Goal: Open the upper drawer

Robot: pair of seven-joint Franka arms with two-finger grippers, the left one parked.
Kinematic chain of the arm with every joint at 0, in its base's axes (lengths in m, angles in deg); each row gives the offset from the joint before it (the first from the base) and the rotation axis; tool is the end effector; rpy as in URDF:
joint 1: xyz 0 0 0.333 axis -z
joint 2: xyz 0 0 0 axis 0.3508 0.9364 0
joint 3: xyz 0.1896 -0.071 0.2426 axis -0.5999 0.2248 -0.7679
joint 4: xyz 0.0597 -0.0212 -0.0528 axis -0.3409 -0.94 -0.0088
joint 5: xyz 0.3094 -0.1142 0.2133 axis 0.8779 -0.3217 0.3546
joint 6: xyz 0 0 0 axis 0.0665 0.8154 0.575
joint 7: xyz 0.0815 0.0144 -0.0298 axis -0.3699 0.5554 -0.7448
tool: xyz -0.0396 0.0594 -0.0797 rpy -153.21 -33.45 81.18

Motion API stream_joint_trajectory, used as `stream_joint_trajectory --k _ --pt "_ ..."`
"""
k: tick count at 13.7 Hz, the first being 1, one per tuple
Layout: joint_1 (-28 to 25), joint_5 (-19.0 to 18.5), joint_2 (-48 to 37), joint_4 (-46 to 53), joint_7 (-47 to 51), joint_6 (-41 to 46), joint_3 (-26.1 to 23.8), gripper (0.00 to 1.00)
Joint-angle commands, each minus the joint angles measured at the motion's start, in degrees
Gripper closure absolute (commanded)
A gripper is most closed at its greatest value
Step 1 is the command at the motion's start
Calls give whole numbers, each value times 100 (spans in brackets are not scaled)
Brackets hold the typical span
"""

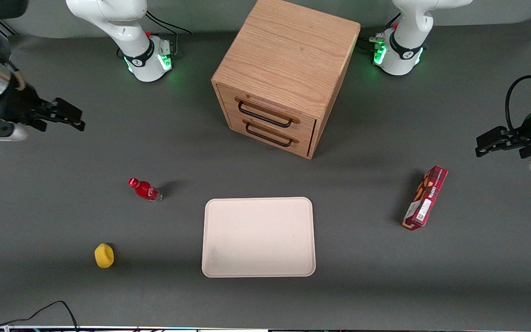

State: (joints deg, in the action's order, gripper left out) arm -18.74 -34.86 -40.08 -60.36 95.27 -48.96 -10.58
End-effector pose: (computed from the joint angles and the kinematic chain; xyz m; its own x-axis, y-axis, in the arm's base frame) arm 0.5426 0.0967 0.6271 0.9998 0.0096 -0.0188 0.0088 -0.9991 -0.0413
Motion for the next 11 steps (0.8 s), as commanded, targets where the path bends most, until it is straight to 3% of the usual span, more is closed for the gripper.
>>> stream_joint_trajectory --k 1,3,6,9,11 --pt "-389 515 497 248 -571 -178 -110 0" --pt "-566 807 787 326 -1064 -196 -443 0" --pt "-715 825 1490 599 -1285 -590 -1164 0" --pt "-1084 212 1921 652 -1592 -890 -1761 0" --pt "-1111 219 2299 661 -2058 -1039 -2026 0"
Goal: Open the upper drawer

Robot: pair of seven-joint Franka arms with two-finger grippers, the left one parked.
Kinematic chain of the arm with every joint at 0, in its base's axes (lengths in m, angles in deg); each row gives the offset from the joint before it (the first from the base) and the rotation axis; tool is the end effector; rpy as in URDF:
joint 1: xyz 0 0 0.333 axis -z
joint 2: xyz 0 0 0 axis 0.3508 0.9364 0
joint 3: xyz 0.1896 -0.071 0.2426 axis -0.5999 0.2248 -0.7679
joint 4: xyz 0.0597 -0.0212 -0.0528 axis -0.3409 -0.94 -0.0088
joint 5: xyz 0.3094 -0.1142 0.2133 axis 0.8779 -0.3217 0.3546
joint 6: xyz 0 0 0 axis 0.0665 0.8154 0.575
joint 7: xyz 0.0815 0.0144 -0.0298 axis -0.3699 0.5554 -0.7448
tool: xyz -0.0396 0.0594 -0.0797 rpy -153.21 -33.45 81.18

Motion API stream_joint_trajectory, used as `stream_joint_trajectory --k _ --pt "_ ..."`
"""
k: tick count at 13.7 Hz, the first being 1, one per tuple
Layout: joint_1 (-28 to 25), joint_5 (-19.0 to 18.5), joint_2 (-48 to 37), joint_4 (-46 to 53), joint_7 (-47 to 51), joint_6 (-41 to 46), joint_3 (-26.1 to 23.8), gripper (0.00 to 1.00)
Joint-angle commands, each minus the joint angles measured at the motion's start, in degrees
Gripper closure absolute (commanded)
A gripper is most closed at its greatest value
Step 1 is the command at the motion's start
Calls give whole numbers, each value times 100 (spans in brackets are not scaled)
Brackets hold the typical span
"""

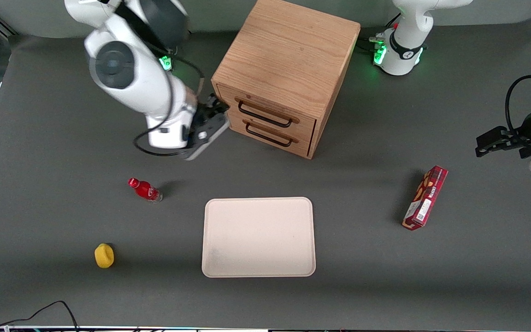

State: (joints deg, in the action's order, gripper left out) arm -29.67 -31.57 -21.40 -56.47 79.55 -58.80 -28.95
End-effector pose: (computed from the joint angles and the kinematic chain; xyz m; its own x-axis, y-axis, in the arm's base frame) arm 0.5190 0.3776 0.5023 0.7229 0.6902 -0.0309 0.6610 -0.7040 -0.2598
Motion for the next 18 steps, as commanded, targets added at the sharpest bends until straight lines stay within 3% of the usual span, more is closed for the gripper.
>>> stream_joint_trajectory --k 1,5,18 --pt "-79 -180 546 263 -688 -151 -286 0" --pt "-177 -277 889 237 -1567 -302 -313 0" --pt "-537 -268 1258 157 -1612 -731 -410 0"
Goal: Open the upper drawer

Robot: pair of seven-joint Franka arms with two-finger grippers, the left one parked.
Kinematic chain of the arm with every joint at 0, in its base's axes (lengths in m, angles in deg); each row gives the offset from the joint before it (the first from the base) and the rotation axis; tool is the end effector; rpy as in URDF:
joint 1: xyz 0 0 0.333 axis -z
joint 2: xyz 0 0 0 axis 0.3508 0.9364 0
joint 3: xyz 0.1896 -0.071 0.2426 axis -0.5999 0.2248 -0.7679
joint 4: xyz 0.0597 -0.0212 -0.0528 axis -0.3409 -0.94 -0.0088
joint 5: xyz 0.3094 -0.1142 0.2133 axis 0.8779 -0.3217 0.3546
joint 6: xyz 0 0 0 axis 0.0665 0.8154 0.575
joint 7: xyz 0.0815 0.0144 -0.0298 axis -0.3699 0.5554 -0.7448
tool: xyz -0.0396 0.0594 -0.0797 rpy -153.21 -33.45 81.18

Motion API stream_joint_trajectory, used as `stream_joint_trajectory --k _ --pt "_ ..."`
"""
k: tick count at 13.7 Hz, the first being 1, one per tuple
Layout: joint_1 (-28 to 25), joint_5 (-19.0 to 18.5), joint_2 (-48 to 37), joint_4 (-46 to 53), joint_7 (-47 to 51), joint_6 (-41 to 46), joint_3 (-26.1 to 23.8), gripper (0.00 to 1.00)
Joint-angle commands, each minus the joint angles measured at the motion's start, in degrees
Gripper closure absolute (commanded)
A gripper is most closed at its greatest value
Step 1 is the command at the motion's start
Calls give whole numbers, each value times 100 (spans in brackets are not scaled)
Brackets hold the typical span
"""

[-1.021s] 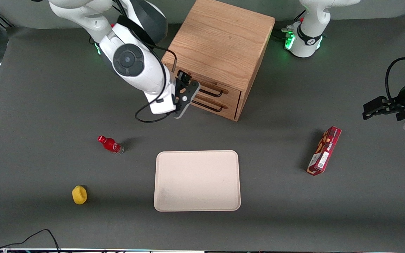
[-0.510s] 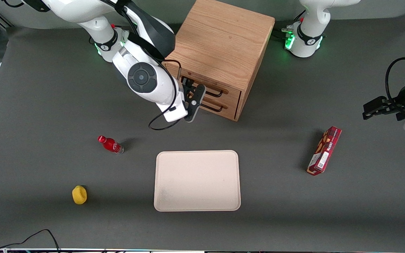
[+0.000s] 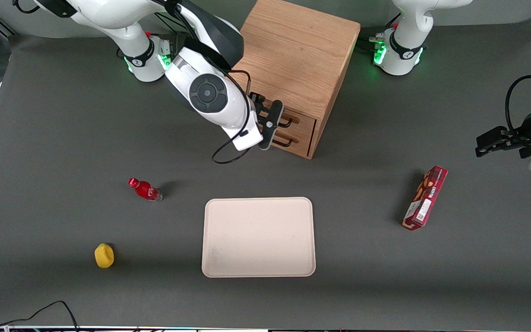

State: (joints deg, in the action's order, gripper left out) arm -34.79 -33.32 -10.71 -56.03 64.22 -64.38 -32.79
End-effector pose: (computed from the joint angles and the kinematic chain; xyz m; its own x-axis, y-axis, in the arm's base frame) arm 0.4922 0.4590 0.4119 0.4116 0.9110 0.0250 0.8576 -0.3778 -0.3490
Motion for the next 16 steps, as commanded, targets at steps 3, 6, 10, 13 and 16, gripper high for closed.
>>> stream_joint_trajectory --k 3,6,10,13,16 --pt "-95 -120 321 123 -80 -446 -17 0" --pt "-43 -400 322 140 -281 -447 53 0" --pt "2 -663 313 167 -422 -456 158 0" --pt "2 -665 313 184 -738 -456 369 0" --pt "46 -656 313 307 -940 -456 528 0"
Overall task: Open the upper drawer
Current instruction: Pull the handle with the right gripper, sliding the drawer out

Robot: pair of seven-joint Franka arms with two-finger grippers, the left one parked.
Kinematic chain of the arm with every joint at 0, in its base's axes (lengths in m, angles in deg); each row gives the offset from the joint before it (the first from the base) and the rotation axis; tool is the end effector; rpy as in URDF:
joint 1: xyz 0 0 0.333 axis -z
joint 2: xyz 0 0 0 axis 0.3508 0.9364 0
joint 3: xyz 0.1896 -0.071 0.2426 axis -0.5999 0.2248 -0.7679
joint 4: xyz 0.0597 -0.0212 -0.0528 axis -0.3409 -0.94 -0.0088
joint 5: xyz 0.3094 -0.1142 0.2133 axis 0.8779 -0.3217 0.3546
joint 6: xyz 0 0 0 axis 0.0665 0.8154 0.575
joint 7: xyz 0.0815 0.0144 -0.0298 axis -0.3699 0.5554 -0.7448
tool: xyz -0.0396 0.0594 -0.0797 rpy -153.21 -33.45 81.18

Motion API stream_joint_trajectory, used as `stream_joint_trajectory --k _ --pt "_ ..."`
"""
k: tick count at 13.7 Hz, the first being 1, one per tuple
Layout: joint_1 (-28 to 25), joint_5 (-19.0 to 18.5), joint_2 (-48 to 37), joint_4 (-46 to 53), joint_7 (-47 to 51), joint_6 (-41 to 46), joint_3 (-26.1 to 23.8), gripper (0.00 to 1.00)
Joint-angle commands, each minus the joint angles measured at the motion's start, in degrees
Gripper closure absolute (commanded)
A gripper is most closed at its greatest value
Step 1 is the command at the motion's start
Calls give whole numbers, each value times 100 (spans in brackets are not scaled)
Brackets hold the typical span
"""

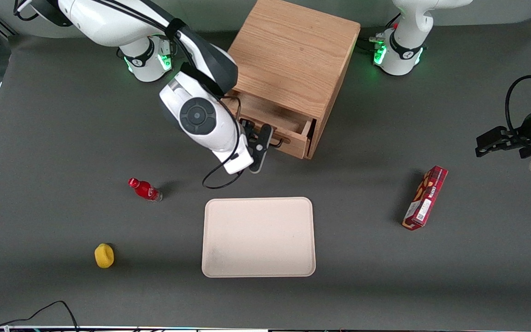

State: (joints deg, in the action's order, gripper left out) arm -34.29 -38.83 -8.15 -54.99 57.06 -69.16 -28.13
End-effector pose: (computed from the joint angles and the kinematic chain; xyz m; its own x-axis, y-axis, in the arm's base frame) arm 0.5461 0.4214 0.3845 0.3635 0.9297 0.0594 0.9108 -0.3413 -0.2324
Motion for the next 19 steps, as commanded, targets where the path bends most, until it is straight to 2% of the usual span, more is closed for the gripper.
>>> stream_joint_trajectory --k 1,10,14,19 --pt "-5 -96 48 229 -295 4 175 0" --pt "-5 -87 65 326 -445 -918 703 0" --pt "-5 -87 65 326 -945 -1208 1028 0" --pt "73 -87 65 326 -1165 -1568 1205 0"
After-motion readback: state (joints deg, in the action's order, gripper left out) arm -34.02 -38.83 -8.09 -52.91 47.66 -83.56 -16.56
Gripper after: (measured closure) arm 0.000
